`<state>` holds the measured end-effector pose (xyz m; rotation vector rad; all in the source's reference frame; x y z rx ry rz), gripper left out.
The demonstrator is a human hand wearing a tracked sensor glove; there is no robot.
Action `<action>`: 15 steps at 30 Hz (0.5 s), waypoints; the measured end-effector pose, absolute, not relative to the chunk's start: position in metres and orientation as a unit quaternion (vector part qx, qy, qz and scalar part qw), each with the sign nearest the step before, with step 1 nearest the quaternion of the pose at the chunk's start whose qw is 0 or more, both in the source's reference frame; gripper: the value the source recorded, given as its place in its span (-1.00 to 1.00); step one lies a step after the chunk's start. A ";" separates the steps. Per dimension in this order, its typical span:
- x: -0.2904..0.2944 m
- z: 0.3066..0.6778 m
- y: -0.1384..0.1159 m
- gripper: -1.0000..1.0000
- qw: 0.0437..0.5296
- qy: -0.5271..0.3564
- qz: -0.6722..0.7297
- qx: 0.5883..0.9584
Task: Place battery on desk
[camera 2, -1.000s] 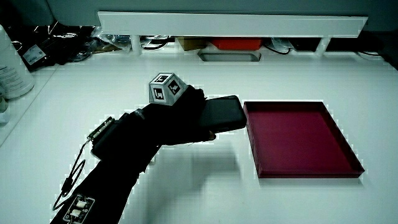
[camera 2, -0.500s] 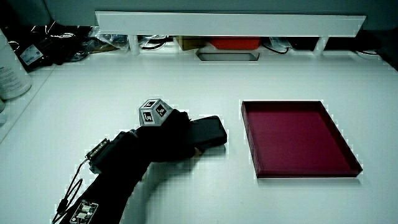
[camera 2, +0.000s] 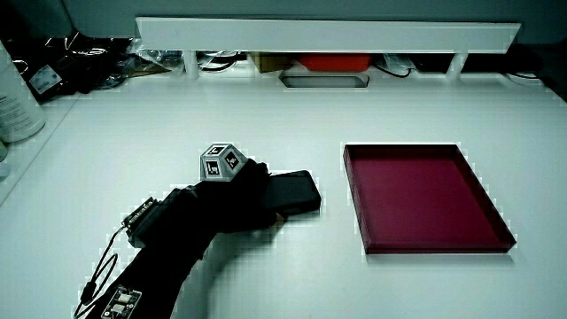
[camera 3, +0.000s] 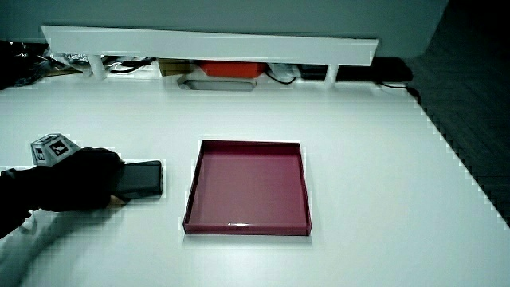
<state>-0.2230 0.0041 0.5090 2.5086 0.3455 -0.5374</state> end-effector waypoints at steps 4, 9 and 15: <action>-0.224 0.511 0.005 -0.42 0.279 0.128 -0.190 0.933; -0.228 0.508 0.007 -0.62 0.311 0.107 -0.183 0.926; -0.224 0.461 0.014 -0.88 0.311 0.106 -0.191 0.925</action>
